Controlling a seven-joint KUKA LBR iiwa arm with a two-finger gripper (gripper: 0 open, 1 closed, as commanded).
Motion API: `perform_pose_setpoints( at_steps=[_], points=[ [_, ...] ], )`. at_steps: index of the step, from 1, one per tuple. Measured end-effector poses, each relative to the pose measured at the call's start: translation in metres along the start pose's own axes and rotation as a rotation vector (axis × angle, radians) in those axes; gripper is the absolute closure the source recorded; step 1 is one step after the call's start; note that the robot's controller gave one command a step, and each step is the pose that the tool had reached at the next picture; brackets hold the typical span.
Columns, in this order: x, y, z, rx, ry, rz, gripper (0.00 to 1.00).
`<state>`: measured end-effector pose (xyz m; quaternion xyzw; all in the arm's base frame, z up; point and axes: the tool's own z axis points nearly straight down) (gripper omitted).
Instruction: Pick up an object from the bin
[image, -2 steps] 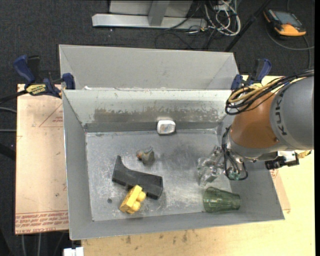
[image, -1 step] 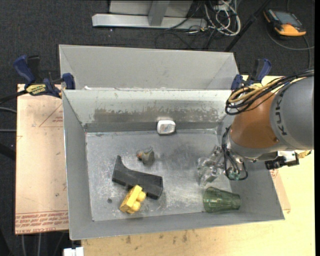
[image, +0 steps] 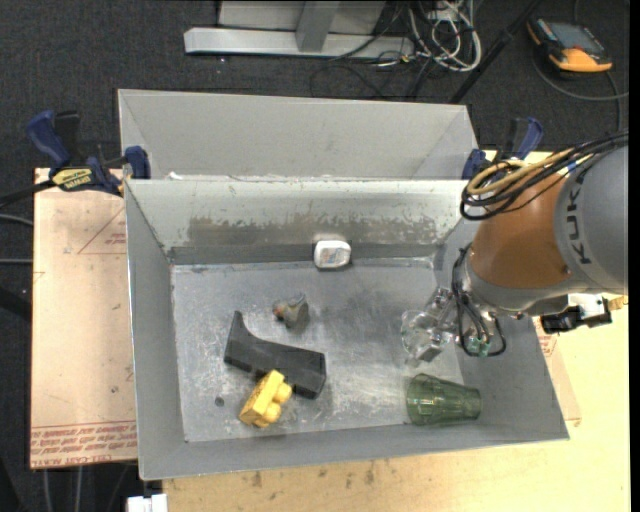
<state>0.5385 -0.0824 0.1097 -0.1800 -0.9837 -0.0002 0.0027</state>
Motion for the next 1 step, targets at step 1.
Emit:
perform_pose_setpoints(
  at_steps=[1],
  points=[
    [-0.0001, -0.0022, -0.0618, -0.001, -0.003, 0.008, 1.00]
  ],
)
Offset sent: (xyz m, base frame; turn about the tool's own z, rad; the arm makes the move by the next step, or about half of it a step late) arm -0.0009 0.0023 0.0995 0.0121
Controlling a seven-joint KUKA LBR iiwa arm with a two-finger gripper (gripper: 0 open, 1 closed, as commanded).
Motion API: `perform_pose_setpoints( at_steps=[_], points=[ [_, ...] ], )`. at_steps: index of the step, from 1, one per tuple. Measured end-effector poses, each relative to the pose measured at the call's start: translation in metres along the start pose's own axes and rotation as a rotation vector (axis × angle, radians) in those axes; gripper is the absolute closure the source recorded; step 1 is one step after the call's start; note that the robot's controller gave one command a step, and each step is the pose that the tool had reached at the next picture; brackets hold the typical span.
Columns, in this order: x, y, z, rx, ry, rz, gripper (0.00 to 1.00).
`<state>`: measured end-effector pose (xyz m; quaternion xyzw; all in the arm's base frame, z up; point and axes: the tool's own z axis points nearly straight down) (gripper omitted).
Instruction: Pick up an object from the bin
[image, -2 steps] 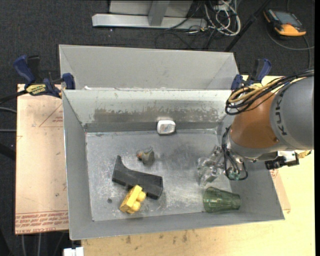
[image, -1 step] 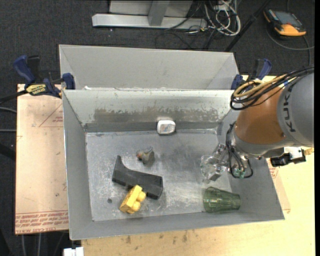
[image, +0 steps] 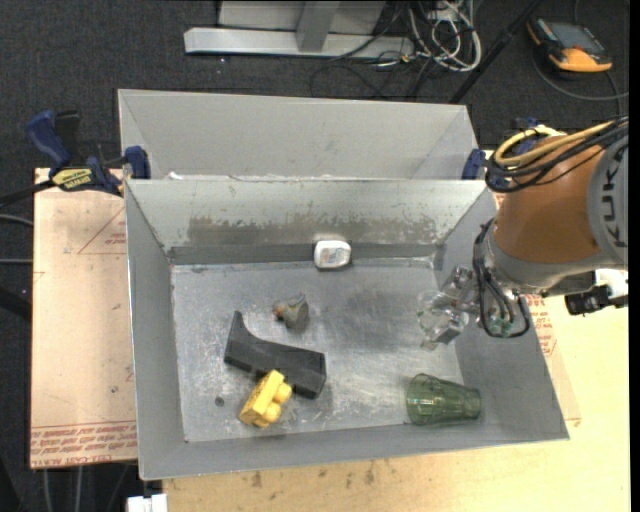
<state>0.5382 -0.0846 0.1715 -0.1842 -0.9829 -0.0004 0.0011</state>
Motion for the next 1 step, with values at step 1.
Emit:
perform_pose_setpoints(
  at_steps=[1],
  points=[
    [0.0009, 0.0035, -0.0334, -0.001, -0.005, 0.001, 1.00]
  ],
)
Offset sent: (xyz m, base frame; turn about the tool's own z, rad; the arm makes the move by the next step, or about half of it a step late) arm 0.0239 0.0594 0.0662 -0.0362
